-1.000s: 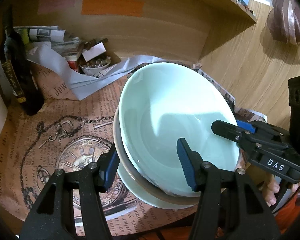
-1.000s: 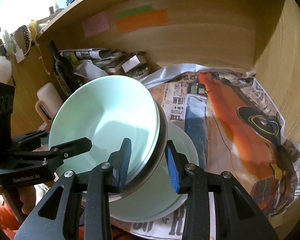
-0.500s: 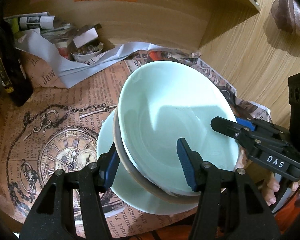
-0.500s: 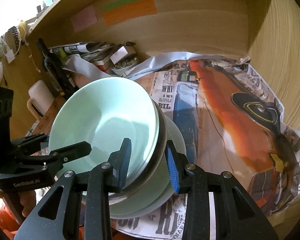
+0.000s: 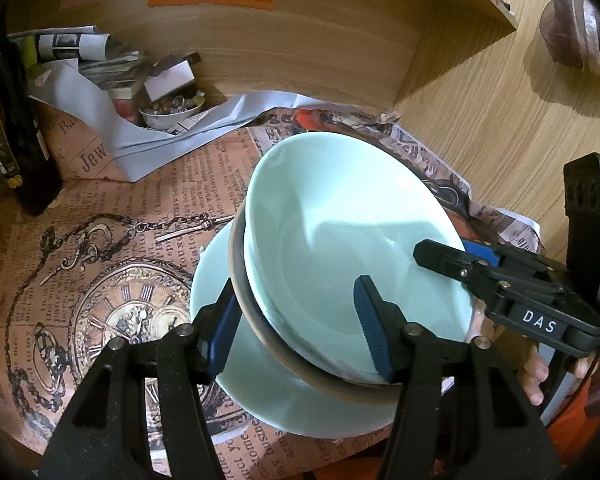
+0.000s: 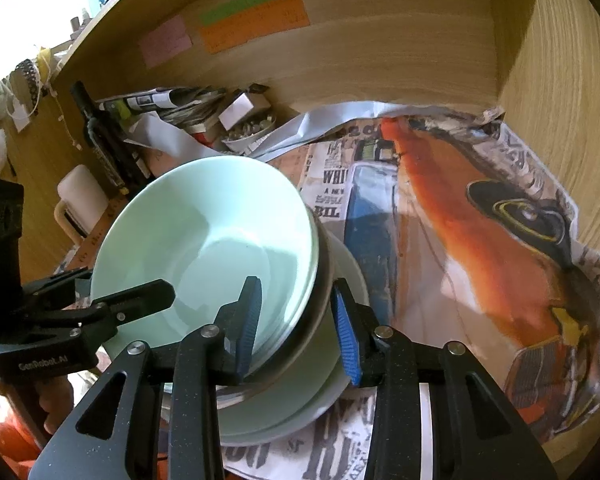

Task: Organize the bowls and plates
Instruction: 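Lower the bowl stack onto the mint green plate and open both grippers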

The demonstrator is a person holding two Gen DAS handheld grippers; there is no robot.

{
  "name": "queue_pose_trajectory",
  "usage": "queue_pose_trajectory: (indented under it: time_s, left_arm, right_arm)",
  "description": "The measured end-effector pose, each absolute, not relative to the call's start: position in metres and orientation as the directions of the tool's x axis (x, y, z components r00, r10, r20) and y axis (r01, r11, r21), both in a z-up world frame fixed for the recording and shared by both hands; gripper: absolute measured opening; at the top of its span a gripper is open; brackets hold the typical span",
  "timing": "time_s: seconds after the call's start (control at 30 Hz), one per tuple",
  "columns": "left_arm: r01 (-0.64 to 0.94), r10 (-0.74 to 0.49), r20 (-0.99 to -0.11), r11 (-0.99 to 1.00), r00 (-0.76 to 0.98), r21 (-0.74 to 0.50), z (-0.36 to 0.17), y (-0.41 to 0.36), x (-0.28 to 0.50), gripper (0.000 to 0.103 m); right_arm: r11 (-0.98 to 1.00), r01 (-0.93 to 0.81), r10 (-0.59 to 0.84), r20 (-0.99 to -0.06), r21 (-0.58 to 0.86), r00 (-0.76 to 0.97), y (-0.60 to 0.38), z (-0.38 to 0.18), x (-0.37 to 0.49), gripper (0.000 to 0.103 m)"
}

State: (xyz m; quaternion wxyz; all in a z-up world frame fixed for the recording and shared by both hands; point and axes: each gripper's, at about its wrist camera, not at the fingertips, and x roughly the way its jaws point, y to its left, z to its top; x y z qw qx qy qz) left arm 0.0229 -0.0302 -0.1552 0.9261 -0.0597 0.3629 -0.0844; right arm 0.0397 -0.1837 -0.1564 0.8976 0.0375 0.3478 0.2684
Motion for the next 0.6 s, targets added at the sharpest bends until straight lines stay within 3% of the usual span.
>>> queue_pose_trajectory:
  time_s: [0.1, 0.17, 0.33, 0.47, 0.6]
  left_arm:
    - [0.089, -0.143, -0.632, 0.989, 0.762, -0.117, -0.15, -0.031, 0.017, 0.057]
    - [0.081, -0.119, -0.613, 0.993, 0.781, -0.089, -0.145, -0.031, 0.012, 0.057]
    - [0.056, -0.071, -0.55, 0.997, 0.832, -0.044, -0.128, -0.029, -0.003, 0.058]
    - [0.033, -0.035, -0.452, 0.999, 0.891, -0.012, -0.106, -0.029, -0.022, 0.059]
    - [0.002, 0.003, -0.343, 1.0, 0.939, 0.014, -0.085, -0.032, -0.042, 0.069]
  right_arm:
    - [0.871, -0.445, 0.473, -0.595, 0.207, 0.649, -0.184, -0.153, 0.035, 0.037]
    - [0.875, -0.439, 0.468, -0.588, 0.203, 0.66, -0.186, -0.151, 0.033, 0.046]
    - [0.873, -0.441, 0.477, -0.544, 0.207, 0.69, -0.191, -0.137, 0.022, 0.048]
    - [0.866, -0.457, 0.495, -0.466, 0.2, 0.734, -0.195, -0.115, 0.005, 0.059]
    - [0.855, -0.488, 0.516, -0.399, 0.178, 0.758, -0.195, -0.096, -0.012, 0.061]
